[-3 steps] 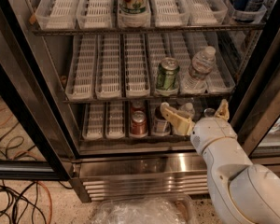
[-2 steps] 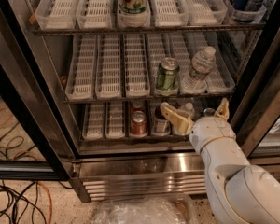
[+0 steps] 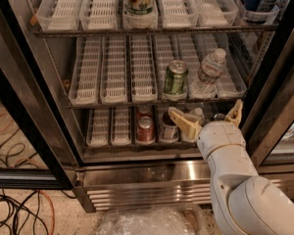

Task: Pick water bottle from middle shelf of fridge

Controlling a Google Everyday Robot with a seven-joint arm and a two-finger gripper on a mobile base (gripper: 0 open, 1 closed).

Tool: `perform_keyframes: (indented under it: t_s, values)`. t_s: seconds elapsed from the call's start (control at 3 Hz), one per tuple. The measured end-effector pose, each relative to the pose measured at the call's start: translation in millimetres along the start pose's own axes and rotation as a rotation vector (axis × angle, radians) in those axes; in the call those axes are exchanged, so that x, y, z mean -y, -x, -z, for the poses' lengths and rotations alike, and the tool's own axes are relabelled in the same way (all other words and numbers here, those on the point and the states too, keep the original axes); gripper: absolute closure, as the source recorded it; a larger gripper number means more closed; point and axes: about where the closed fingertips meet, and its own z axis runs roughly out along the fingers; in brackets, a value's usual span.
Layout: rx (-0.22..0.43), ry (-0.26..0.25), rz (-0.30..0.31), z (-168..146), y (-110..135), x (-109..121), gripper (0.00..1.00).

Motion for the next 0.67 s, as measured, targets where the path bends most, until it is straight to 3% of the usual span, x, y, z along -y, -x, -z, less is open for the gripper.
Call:
perform_keyframes:
  t_s: [0.33, 0.67]
  values:
    - [0.018, -0.004, 0.031, -7, 0, 1, 0.00]
    - [0.036, -0.016, 0.025, -33, -1, 4, 0.00]
